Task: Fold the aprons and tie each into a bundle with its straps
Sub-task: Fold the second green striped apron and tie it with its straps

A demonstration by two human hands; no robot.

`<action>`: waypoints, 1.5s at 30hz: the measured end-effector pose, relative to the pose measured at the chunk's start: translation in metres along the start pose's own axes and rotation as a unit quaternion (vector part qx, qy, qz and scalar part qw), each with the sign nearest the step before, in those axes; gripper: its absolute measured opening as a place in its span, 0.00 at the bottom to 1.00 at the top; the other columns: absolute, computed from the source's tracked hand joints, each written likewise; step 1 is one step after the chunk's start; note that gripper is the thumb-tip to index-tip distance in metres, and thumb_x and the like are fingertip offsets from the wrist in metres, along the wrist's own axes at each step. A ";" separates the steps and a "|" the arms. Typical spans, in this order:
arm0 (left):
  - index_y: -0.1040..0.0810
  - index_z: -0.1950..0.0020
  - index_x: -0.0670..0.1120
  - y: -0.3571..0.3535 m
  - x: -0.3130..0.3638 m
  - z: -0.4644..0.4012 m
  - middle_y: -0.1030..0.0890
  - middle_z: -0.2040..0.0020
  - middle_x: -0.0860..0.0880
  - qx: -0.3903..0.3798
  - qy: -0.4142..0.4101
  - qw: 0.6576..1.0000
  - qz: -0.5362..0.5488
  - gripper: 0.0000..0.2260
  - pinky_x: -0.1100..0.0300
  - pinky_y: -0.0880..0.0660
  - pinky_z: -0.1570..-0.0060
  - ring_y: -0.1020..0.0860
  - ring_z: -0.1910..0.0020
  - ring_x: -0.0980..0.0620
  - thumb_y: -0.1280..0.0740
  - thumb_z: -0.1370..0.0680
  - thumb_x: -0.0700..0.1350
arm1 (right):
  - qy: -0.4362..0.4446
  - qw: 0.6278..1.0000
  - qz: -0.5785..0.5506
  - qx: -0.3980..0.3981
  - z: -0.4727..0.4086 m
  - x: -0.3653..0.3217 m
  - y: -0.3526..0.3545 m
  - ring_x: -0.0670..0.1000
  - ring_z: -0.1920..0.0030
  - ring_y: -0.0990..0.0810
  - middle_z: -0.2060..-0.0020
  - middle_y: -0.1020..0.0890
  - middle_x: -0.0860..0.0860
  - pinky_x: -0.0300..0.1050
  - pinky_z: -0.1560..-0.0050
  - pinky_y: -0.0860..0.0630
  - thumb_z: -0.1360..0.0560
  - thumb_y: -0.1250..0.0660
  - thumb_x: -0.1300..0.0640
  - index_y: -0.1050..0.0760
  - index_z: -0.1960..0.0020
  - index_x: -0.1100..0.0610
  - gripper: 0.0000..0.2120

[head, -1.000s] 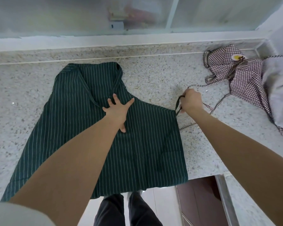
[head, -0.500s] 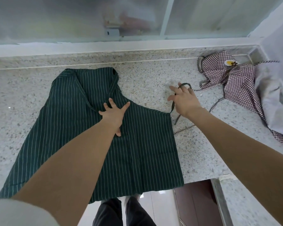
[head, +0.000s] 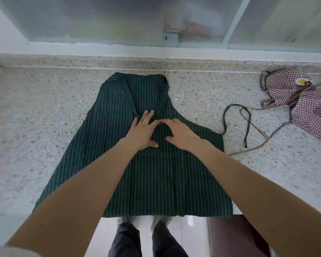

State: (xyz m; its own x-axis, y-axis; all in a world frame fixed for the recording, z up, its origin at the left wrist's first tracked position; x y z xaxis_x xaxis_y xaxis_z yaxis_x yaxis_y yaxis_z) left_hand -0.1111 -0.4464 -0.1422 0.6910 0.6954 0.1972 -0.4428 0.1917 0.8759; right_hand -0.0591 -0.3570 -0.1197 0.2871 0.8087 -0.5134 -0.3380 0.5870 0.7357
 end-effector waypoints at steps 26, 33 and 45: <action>0.28 0.39 0.44 -0.001 -0.251 0.089 0.24 0.43 0.46 -0.070 0.167 0.791 0.585 0.16 0.56 0.25 0.52 0.24 0.48 0.50 0.30 0.25 0.43 | -0.222 0.965 0.096 -0.104 -0.081 -0.132 -0.114 0.62 0.26 0.68 0.27 0.72 0.50 0.74 0.33 0.46 0.33 0.25 0.46 0.67 0.26 0.38 0.55; 0.22 0.51 0.42 0.025 -0.286 0.101 0.23 0.53 0.47 -0.184 0.055 0.961 0.200 0.14 0.58 0.28 0.55 0.25 0.55 0.49 0.27 0.29 0.50 | -0.252 0.956 0.112 -0.103 -0.082 -0.134 -0.112 0.62 0.26 0.65 0.26 0.70 0.50 0.75 0.34 0.47 0.34 0.23 0.48 0.65 0.26 0.37 0.56; 0.25 0.51 0.46 0.051 -0.307 0.112 0.23 0.56 0.49 -0.032 0.051 0.997 0.041 0.19 0.57 0.29 0.61 0.25 0.56 0.49 0.30 0.29 0.60 | -0.203 0.975 0.093 -0.020 -0.089 -0.189 -0.122 0.59 0.26 0.69 0.27 0.72 0.55 0.70 0.30 0.50 0.28 0.29 0.63 0.63 0.24 0.41 0.50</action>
State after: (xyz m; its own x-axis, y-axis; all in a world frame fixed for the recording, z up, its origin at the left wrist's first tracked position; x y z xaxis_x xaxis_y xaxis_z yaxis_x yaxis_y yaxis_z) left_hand -0.2818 -0.7272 -0.1088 0.5911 0.7767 0.2175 -0.5324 0.1731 0.8286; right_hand -0.1518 -0.5778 -0.1516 0.5454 0.8246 -0.1504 -0.4505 0.4397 0.7770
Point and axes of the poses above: each hand's wrist, its own z-axis away from the middle knuckle, its own y-axis out of the back of the hand, x = y × z, the point moved 8 cm from there along -z, towards the middle knuckle
